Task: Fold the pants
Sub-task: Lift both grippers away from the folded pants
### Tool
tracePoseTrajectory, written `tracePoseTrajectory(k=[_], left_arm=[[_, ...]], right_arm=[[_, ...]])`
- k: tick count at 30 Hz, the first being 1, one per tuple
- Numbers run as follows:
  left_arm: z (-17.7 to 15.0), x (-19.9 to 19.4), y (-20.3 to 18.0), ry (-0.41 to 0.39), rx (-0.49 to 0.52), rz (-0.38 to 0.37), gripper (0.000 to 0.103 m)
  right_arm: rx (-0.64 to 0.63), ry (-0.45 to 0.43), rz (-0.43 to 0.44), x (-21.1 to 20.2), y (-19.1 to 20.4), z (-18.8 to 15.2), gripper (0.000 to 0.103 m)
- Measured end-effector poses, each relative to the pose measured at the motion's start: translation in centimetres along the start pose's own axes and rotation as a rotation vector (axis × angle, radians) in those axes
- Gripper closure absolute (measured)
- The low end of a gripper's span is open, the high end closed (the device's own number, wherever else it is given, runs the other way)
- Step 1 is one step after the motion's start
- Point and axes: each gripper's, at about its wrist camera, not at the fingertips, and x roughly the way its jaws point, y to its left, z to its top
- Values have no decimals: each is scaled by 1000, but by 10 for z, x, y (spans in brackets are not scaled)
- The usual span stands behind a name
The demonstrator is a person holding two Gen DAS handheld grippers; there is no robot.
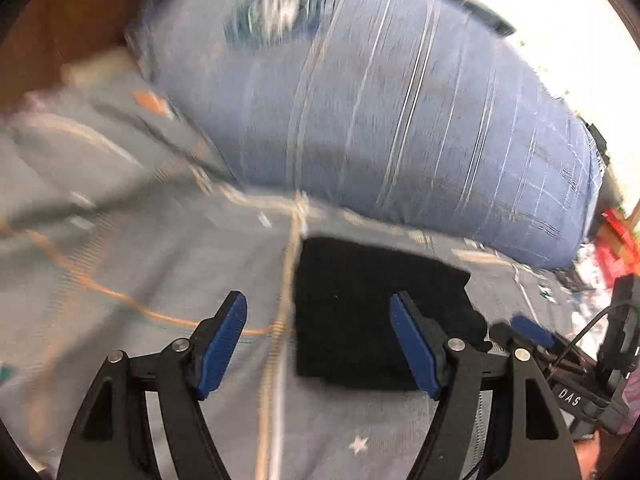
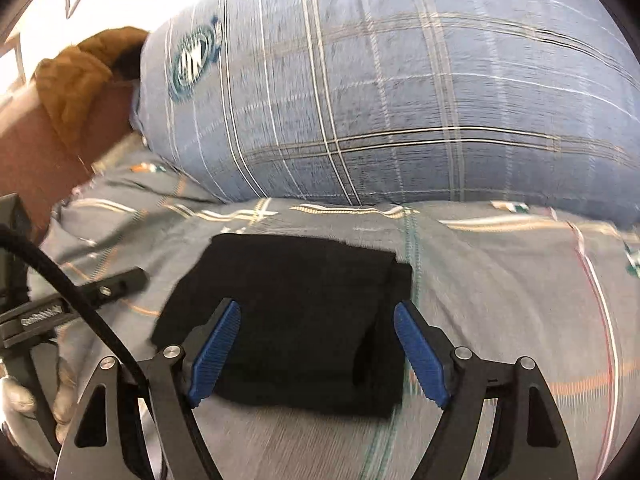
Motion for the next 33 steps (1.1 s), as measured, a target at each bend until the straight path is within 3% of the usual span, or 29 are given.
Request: tracePoseTrajectory(k=[2,3,5,7,10,15,21,33], left_arm=[[-5,-48,-14,-151,58,132,18],[-10,-72,-20,-236,70,182,0],[-20,-110,-24,-362,42,213,0],[-26,-134,-22,-421,-23,204,0],[-36,-142,-17,-377,-90,227,0],[-52,-126,-27,-231,31,343,0],[-75,-126,-29,-152,79,305,0],[-83,-132,-36,-125,106,259,0]], right_arm=[[23,-15,-14,-20,3,-15,19],[32,-28,-22,-30,5,-22,19],[48,-49,-30,-48,11,-33,19],[61,-59,-27,-60,17,-42,18],[67,-34,-30,-66,28,-55,18],[21,7,-66,-71,47,-78,18],[-9,16,-102,-76,60,-90,18],[-75,11,-123,-81,79,-96,16]])
